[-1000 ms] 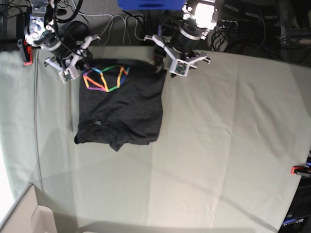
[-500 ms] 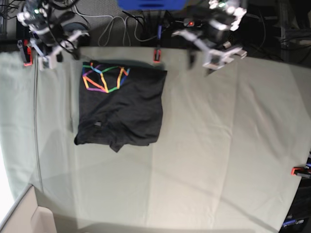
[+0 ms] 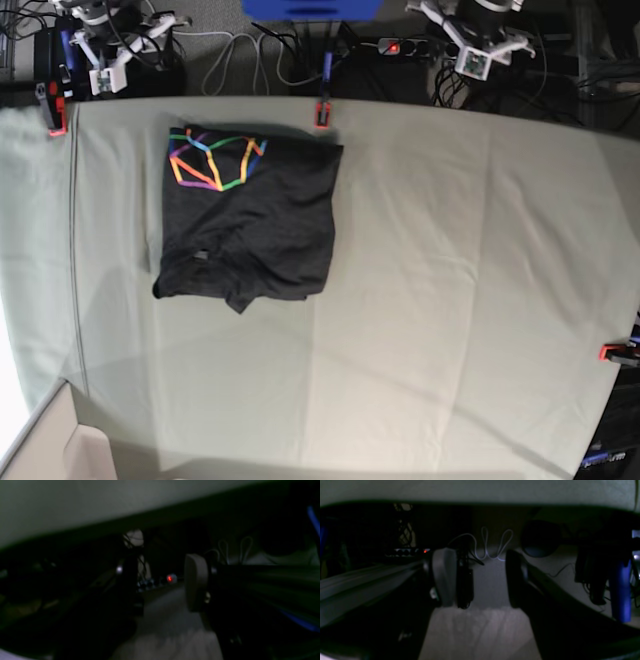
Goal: Layout the t-shirt on the table in an organized manner, then fold the t-shirt properly
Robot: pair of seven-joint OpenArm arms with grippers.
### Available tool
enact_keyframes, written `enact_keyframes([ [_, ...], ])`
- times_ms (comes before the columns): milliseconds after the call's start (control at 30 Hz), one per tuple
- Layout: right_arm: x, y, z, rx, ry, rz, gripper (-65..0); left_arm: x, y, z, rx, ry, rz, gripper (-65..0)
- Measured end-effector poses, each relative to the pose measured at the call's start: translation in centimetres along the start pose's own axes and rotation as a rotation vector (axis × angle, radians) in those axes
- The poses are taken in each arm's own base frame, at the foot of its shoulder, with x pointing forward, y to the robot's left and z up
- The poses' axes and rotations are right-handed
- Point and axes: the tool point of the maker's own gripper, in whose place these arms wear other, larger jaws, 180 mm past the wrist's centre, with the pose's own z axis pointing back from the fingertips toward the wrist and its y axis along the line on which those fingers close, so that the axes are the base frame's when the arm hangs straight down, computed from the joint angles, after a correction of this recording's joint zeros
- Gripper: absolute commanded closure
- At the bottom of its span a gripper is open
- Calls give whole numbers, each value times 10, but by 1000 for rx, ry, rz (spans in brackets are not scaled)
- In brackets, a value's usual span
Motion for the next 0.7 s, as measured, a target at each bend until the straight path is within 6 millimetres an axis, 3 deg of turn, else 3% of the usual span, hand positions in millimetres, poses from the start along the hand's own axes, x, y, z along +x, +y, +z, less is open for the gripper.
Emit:
enact_keyframes([
  [100,-9,1,-3,9,22,-17,-288,-30,-5,-9,-17,88,21,-293],
  [333,-41,-15,-13,-25,102,-91,-288,-63,-11,-42,-43,186,62,-293],
  [600,-61,-11,-33,-24,199,-56,-287,-61,-6,-70,-44,195,91,-293],
  [700,-66,-6,-40,-7,214,-72,-287,-74,-8,-77,-50,247,103,-293],
])
